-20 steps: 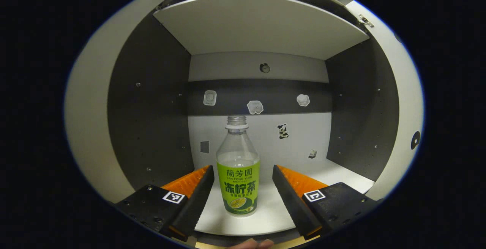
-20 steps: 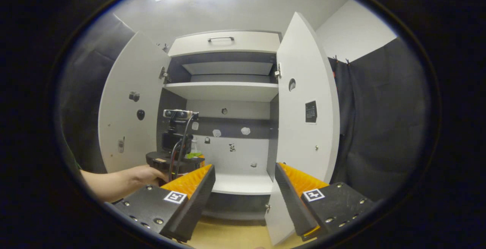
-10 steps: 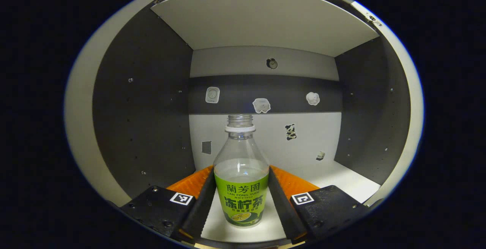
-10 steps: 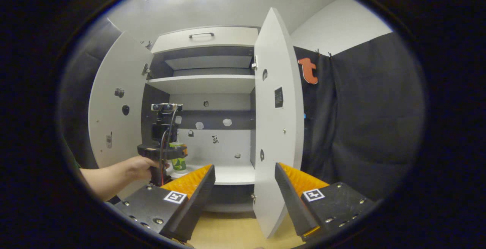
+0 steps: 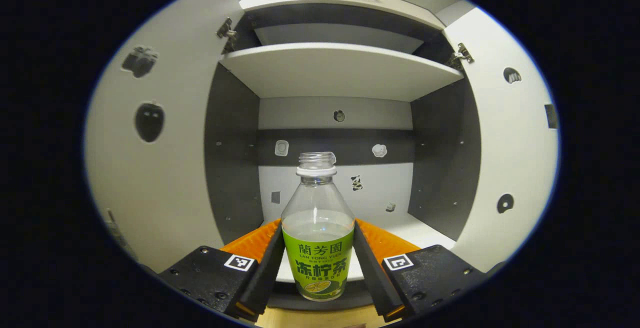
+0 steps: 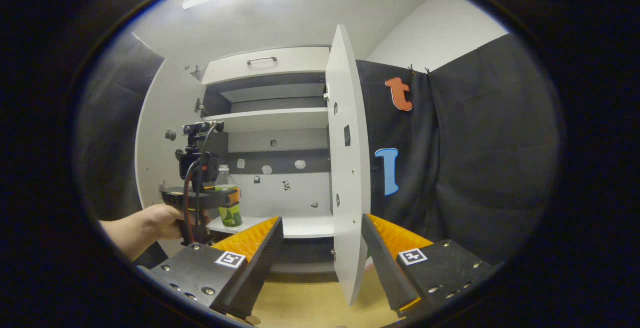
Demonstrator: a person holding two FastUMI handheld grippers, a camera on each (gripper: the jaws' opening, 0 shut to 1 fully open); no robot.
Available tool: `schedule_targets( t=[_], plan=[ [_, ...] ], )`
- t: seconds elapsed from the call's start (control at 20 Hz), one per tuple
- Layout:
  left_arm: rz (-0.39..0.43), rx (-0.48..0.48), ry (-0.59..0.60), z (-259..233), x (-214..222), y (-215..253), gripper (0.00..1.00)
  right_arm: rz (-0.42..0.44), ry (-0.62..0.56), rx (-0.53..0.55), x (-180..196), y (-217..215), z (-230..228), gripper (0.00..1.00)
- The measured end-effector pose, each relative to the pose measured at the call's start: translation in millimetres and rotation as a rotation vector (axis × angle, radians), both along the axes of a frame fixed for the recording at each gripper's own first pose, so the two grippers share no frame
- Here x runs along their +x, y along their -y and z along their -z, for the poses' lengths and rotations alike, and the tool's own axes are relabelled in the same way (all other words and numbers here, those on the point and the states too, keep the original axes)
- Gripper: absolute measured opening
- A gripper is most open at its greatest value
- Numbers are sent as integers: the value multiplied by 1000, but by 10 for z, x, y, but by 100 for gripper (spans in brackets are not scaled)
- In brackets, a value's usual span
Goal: Grasp the bottle in the cabinet with the left hand and place it on the coaster, then close the right door with the right hand and the left door with the left hand.
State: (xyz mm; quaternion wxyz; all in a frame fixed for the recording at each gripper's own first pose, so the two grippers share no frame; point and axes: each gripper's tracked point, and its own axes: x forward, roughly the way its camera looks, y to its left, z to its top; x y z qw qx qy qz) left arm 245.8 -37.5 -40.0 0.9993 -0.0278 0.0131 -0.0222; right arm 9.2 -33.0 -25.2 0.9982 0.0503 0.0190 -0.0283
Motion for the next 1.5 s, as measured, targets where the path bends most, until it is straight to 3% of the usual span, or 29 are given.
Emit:
schedule_targets(
  t=[0.3,0.55,0.7,0.85,1.1,1.3,1.45,1.5],
  plan=[
    [-13,-1,35,-226,-979,-74,79,-67,4,26,-460,-116,-33,95],
    [-49,-9,29,-1,-1580,-238,79,-134,26,31,-720,-259,-23,93],
    [-47,-36,-18,425,-1793,-230,79,-141,44,25,-719,-306,-48,95],
    [7,1,-72,938,-1989,-100,80,-141,53,20,-612,-334,-52,93],
    [92,-58,-114,1823,-2299,144,80,-194,46,74,-421,-562,107,93],
    [129,23,-164,2644,-2462,189,80,-201,22,144,-206,-688,288,93],
    [163,31,-198,3088,-2510,230,80,-208,21,127,-22,-771,362,96],
    [178,38,-209,3198,-2513,257,80,-208,15,114,34,-788,398,93]
  ],
)
